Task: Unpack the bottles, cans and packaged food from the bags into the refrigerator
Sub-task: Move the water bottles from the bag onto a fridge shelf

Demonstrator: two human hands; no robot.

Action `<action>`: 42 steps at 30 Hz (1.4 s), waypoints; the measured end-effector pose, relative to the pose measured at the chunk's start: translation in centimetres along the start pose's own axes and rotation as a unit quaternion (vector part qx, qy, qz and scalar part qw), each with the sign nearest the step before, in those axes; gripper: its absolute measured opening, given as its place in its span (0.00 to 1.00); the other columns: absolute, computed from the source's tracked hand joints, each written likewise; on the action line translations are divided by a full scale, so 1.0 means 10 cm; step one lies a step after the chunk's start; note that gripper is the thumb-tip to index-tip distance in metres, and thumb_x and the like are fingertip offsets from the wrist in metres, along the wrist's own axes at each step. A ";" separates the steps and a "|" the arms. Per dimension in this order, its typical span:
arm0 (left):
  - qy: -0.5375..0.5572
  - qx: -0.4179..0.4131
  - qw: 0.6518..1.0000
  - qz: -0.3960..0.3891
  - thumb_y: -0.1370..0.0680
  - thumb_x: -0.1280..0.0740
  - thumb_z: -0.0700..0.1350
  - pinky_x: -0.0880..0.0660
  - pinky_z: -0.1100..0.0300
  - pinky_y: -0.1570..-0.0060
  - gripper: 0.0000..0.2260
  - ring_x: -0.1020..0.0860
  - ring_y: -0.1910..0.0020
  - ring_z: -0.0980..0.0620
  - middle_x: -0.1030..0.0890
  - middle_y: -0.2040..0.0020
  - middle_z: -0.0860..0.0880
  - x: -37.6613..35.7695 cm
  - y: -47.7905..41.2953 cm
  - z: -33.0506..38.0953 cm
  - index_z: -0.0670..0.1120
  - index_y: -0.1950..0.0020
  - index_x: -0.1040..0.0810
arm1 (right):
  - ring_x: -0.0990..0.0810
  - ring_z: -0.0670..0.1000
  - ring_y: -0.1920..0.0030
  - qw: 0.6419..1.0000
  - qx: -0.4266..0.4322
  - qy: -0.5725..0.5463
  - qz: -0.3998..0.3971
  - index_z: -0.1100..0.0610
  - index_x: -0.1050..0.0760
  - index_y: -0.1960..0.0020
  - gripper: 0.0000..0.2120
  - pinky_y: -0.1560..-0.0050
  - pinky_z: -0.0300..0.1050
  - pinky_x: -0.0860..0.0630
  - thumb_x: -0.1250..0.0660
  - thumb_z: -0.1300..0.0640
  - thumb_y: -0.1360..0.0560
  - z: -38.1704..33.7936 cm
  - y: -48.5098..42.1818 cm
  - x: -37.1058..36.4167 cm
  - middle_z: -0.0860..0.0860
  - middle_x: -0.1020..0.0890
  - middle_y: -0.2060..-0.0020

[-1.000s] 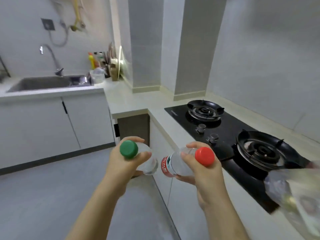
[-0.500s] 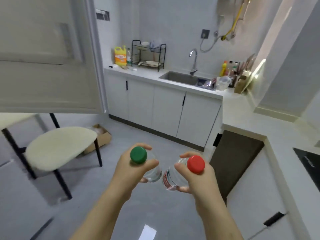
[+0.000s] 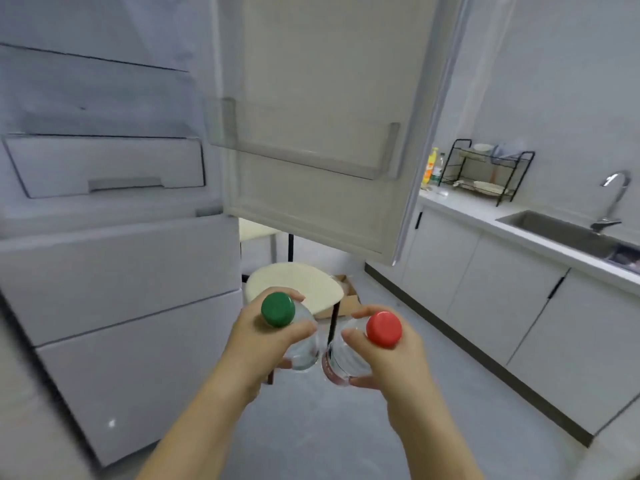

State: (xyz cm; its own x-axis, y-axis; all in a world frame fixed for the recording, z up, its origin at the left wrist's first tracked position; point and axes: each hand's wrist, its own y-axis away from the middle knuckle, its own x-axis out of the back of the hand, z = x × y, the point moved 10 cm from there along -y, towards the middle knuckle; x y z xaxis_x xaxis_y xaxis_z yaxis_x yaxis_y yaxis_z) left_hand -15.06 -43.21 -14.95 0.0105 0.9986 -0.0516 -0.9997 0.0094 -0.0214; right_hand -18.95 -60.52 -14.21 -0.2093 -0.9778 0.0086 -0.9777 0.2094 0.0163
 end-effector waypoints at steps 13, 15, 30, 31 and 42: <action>-0.034 -0.075 0.987 0.137 0.42 0.28 0.45 0.21 0.50 0.66 0.12 0.24 0.57 0.47 0.24 0.59 0.47 2.13 -0.77 0.76 0.55 0.60 0.20 | 0.24 0.48 0.59 0.985 0.091 -0.025 -0.144 0.52 0.23 0.58 0.11 0.61 0.55 0.19 0.30 0.67 0.30 -0.76 -0.74 -2.32 0.47 0.23 0.62; -0.036 -0.086 0.985 0.146 0.42 0.28 0.45 0.21 0.49 0.66 0.12 0.23 0.57 0.47 0.23 0.59 0.47 2.35 -0.89 0.87 0.54 0.60 0.20 | 0.24 0.46 0.60 0.982 0.099 -0.032 -0.156 0.52 0.23 0.57 0.10 0.62 0.53 0.19 0.30 0.67 0.30 -0.82 -0.83 -2.58 0.46 0.23 0.61; -0.092 -0.216 0.940 0.247 0.38 0.25 0.43 0.21 0.48 0.63 0.13 0.26 0.64 0.53 0.27 0.71 0.58 3.09 -2.00 1.84 0.53 0.57 0.21 | 0.23 0.41 0.68 0.948 0.225 -0.113 -0.196 0.52 0.24 0.56 0.10 0.59 0.59 0.21 0.30 0.67 0.30 -1.63 -2.01 -3.67 0.39 0.24 0.71; -0.089 -0.226 0.936 0.254 0.39 0.25 0.43 0.21 0.49 0.64 0.13 0.27 0.65 0.53 0.27 0.71 0.58 3.11 -2.09 1.92 0.53 0.57 0.21 | 0.24 0.41 0.68 0.943 0.236 -0.124 -0.199 0.52 0.24 0.56 0.10 0.59 0.60 0.21 0.30 0.67 0.30 -1.70 -2.11 -3.72 0.40 0.24 0.69; -0.073 -0.348 0.879 0.317 0.40 0.28 0.47 0.19 0.43 0.61 0.12 0.22 0.57 0.47 0.24 0.61 0.53 3.36 -2.72 2.73 0.57 0.59 0.21 | 0.21 0.47 0.50 0.881 0.390 -0.181 -0.197 0.44 0.23 0.56 0.11 0.48 0.59 0.22 0.27 0.55 0.37 -2.55 -2.86 -4.17 0.39 0.22 0.53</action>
State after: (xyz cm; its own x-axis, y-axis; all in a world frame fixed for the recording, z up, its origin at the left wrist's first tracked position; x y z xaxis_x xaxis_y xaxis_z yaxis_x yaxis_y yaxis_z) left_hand 11.93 -8.55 11.12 -0.5974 0.7886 -0.1455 -0.5482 -0.5341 -0.6436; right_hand 18.23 -25.61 10.50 0.2946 -0.9410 -0.1665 -0.6612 -0.0749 -0.7465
